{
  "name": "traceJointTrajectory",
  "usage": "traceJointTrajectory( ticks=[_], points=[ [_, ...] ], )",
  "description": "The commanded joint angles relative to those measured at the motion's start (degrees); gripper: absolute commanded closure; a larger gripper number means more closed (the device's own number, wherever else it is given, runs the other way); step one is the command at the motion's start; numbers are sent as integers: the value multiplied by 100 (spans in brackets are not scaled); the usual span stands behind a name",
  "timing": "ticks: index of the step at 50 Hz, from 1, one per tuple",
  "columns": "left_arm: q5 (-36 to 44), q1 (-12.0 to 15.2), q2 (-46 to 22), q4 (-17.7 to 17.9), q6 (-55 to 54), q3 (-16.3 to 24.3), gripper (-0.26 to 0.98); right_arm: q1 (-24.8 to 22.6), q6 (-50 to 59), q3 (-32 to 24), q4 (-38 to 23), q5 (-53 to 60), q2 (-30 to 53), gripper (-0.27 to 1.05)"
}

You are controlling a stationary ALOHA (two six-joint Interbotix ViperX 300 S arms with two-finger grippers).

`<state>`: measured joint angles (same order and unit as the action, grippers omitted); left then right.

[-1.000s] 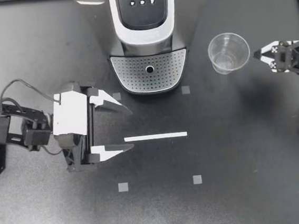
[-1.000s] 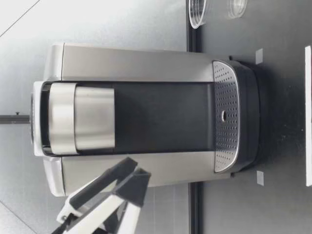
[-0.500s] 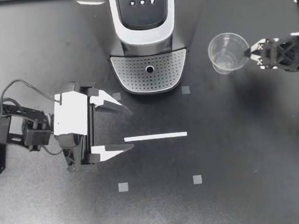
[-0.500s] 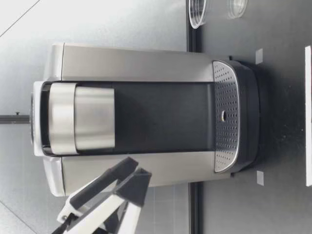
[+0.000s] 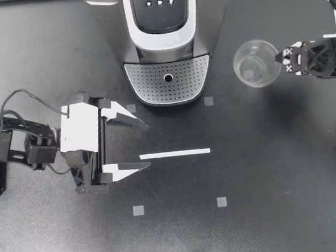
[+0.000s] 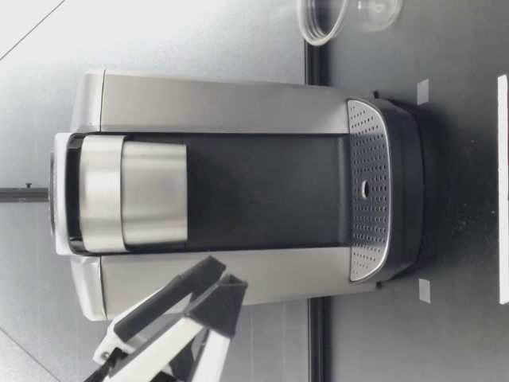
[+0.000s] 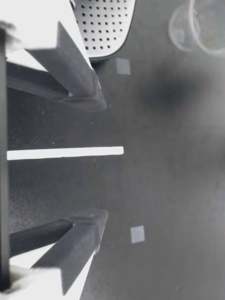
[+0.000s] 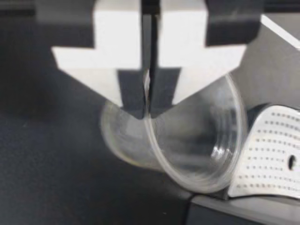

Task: Place the coffee capsule inside the capsule container, then place the cup onto the center of the cup tray, then push the 'Hot Water' and 'Travel Mug' buttons.

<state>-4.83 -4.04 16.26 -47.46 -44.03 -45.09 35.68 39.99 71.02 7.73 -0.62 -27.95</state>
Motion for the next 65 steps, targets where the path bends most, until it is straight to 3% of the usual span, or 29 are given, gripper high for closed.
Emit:
traceJointTrajectory(
  ticks=[1, 18, 30, 47, 65],
  points=[
    [35, 9, 97, 0, 9, 70, -7, 9, 26, -97, 18, -18, -149, 75],
    [35, 9, 158, 9, 9, 70, -7, -888, 914, -290, 141, 439, -167, 75],
    [35, 9, 176, 0, 9, 62, -7, -1380, 1327, -712, 114, 1257, 457, 75],
    [35, 9, 185, 9, 0, 62, -7, -1433, 1327, -1802, -105, 1389, 1846, 75],
    [26, 9, 193, 9, 9, 18, -7, -1433, 1327, -2285, -229, 1389, 2355, 75]
  ],
)
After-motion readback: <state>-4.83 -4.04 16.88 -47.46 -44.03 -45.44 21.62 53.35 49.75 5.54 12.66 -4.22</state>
